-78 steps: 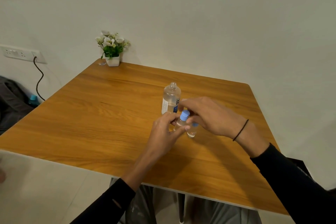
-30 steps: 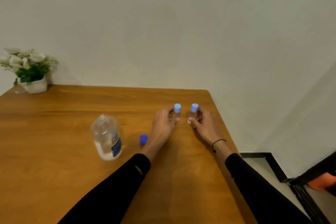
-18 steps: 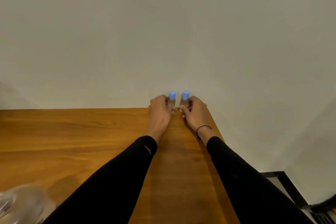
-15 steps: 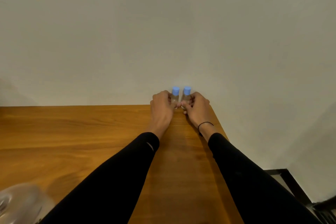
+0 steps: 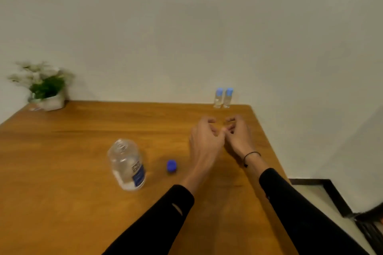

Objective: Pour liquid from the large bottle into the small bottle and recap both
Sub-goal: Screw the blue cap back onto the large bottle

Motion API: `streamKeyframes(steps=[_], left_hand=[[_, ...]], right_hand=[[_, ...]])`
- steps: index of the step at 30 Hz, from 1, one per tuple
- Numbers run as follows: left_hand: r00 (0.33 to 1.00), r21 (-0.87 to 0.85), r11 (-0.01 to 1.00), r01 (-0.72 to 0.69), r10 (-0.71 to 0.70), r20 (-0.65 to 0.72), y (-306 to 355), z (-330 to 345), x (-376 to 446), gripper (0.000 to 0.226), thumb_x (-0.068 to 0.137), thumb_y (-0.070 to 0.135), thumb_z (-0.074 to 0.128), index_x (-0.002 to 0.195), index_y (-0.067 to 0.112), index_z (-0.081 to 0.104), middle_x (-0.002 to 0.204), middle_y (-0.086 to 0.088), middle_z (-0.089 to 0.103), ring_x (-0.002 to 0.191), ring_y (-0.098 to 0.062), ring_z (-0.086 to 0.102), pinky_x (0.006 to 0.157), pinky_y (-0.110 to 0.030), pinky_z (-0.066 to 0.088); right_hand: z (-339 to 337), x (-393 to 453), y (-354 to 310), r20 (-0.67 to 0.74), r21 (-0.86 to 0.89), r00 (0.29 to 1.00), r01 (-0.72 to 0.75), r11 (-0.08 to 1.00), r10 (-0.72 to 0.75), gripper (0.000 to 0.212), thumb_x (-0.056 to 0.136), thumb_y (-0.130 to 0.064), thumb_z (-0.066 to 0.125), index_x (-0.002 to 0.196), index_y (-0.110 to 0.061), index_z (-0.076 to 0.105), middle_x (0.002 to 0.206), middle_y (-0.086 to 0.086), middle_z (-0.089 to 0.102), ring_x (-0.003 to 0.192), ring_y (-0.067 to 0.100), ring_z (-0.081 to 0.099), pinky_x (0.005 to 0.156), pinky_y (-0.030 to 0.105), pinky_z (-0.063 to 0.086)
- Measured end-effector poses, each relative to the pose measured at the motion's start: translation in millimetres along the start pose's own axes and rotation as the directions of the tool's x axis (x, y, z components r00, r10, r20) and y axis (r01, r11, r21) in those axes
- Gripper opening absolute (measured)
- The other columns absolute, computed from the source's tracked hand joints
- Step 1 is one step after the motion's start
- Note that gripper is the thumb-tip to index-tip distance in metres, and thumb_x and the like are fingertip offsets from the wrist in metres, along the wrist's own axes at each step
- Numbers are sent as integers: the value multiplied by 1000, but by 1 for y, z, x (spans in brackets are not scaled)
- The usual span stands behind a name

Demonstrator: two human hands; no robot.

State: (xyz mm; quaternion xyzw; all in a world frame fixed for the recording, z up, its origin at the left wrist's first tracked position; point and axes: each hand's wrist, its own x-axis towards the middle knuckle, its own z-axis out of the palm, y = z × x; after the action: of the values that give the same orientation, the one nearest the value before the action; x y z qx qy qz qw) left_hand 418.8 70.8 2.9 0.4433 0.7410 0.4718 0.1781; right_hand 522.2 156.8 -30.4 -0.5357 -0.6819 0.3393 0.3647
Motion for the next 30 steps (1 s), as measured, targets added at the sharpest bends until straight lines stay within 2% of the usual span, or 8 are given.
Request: streamKeyframes(steps=[3, 6, 10, 13, 17, 23, 27, 30], left_hand=[[998, -82, 995, 53, -51, 28, -26, -48, -76, 24, 87, 39, 83, 98, 39, 61, 79, 16, 71, 78, 4, 70, 71, -26, 58], [991, -129, 985, 117, -108, 75, -61, -86, -124, 25, 88, 35, 85, 98, 40, 63, 82, 16, 73, 74, 8, 71, 72, -24, 62], [990, -115, 983, 143, -143, 8, -80, -136, -151, 22, 86, 33, 85, 97, 33, 66, 80, 13, 74, 73, 10, 70, 66, -15, 56], [981, -117, 980, 160, -171, -95, -88, -168, -157, 22, 85, 35, 87, 96, 32, 69, 79, 12, 75, 75, 11, 69, 60, -10, 52], [945, -154, 966, 206, -237, -227, -100, -201, -159, 29, 79, 39, 92, 93, 27, 69, 79, 9, 75, 75, -4, 74, 65, -18, 55], [944, -86, 991, 106, -127, -305, -110, -233, -140, 73, 69, 49, 97, 125, 27, 56, 116, 5, 64, 102, -13, 64, 82, -29, 55], [985, -21, 1000, -14, 10, -172, -101, -241, -118, 98, 67, 48, 98, 147, 27, 47, 143, 4, 52, 127, -16, 54, 104, -39, 54], [992, -4, 997, -72, 71, -108, -90, -239, -102, 98, 70, 48, 96, 152, 27, 47, 150, 2, 51, 134, -16, 51, 108, -40, 52]], right_hand=[[8, -63, -18, 185, 29, 975, 122, 992, -126, 36, 93, -8, 71, 112, -36, 61, 99, -7, 68, 84, 3, 67, 72, 28, 59], [23, -105, -37, 402, 50, 887, 227, 973, -228, 45, 92, -6, 71, 122, -37, 59, 112, -7, 63, 83, 4, 66, 69, 19, 56], [52, -137, -66, 509, -54, 820, 335, 940, -263, 56, 91, -18, 77, 137, -34, 49, 130, -1, 54, 86, 12, 59, 77, 26, 53], [71, -147, -81, 500, -215, 827, 407, 888, -259, 57, 95, -27, 74, 144, -31, 47, 140, -2, 49, 114, 17, 55, 97, 38, 51], [81, -154, -93, 478, -361, 829, 488, 795, -291, 15, 103, -23, 61, 116, -27, 58, 118, -1, 51, 109, 24, 58, 83, 33, 47], [60, -153, -129, 329, -75, 830, 498, 864, -450, 20, 107, -18, 52, 122, -29, 59, 112, -4, 51, 87, 5, 63, 71, 13, 50], [52, -151, -177, 198, 182, 809, 525, 831, -554, 14, 103, -17, 64, 114, -22, 71, 113, 1, 64, 93, 9, 70, 82, 24, 61], [60, -156, -200, 157, 178, 798, 556, 812, -581, 10, 94, -19, 77, 100, -22, 70, 100, -10, 72, 95, 7, 68, 79, 25, 59]])
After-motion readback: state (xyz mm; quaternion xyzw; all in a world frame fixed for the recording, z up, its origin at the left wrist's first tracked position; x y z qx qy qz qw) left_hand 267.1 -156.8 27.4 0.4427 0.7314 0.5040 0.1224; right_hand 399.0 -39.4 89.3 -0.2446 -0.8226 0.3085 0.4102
